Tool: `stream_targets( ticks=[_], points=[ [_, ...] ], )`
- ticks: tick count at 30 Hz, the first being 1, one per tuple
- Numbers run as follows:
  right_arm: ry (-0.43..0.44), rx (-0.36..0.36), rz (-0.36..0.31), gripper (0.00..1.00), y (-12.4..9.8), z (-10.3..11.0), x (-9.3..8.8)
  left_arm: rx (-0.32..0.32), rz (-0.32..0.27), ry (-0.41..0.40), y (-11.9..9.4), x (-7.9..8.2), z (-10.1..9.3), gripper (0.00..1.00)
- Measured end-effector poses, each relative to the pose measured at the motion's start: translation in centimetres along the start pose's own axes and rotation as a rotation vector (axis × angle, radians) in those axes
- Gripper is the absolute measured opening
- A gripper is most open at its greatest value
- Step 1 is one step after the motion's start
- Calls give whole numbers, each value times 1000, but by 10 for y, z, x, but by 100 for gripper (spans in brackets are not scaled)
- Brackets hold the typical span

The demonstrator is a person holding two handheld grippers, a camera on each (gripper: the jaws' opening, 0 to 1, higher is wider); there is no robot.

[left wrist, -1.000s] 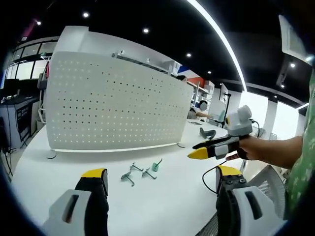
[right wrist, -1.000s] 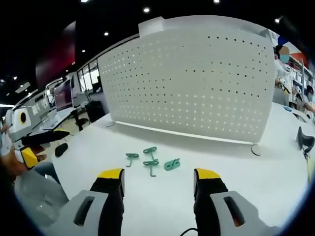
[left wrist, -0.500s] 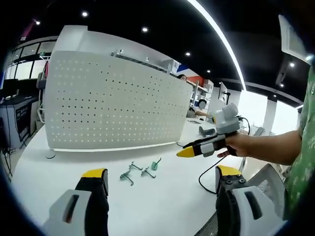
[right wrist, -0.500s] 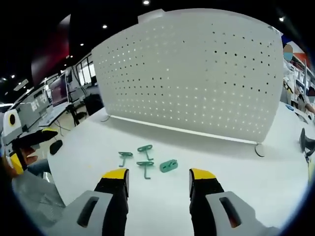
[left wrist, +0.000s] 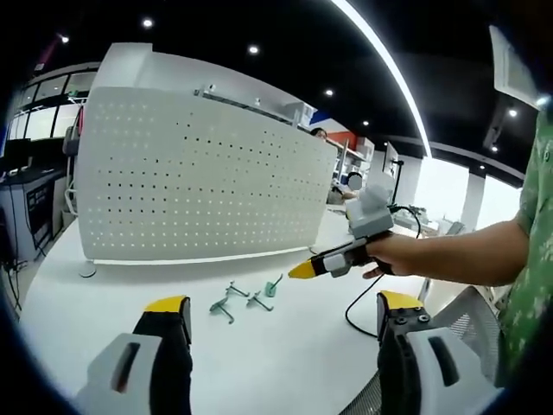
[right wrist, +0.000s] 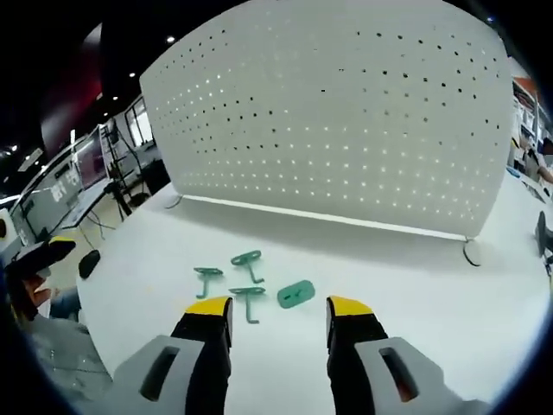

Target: Insert the hook assembly into the mounting plate slot until the hook locks in place.

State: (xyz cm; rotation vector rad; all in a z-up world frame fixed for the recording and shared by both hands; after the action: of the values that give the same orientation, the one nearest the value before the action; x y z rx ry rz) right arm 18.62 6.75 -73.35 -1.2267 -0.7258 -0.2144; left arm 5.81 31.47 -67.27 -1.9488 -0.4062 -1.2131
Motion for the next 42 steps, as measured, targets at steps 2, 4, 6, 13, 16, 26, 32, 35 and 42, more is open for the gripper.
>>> stream_targets(
  ticks=[2,4,6,13,16,26,32,35,42],
  points=[
    [10,3,8,41,5,-2,0,-1,4,-1,0,0,0,90],
    [20,-1,22,40,11,-6,1,-2,5,0,0,-1,0,90],
    [30,0,29,39,15,-9,2,-1,6,3,1,-1,0,90],
    [56,-12,64,35,28,-16,8,0,16,9,1,-1,0,90],
    [62,-12,80,33,33,-16,7,-1,19,10,2,-1,0,89],
    [95,-15,114,25,49,-19,7,-4,28,14,3,-1,1,88],
    [99,-19,117,21,55,-19,13,-6,32,17,4,-1,1,87],
    [92,-29,131,17,58,-20,14,-7,32,16,4,-1,1,87],
    [104,-30,146,15,60,-22,14,-5,27,11,4,0,2,86]
  ],
)
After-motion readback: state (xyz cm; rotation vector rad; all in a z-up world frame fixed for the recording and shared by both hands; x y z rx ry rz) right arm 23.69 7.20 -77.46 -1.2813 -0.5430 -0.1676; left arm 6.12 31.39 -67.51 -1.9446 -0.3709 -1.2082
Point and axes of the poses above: the point that each gripper's makers call its tool centre point, and the gripper's own axes: y roughly forward along the fingers, z roughly to its left, x roughly out of its top, the point moved 8 cm from there along -y, roughly backward along the fingers, and after that the axes turned 15 degrees about z, right-handed, at the moved point
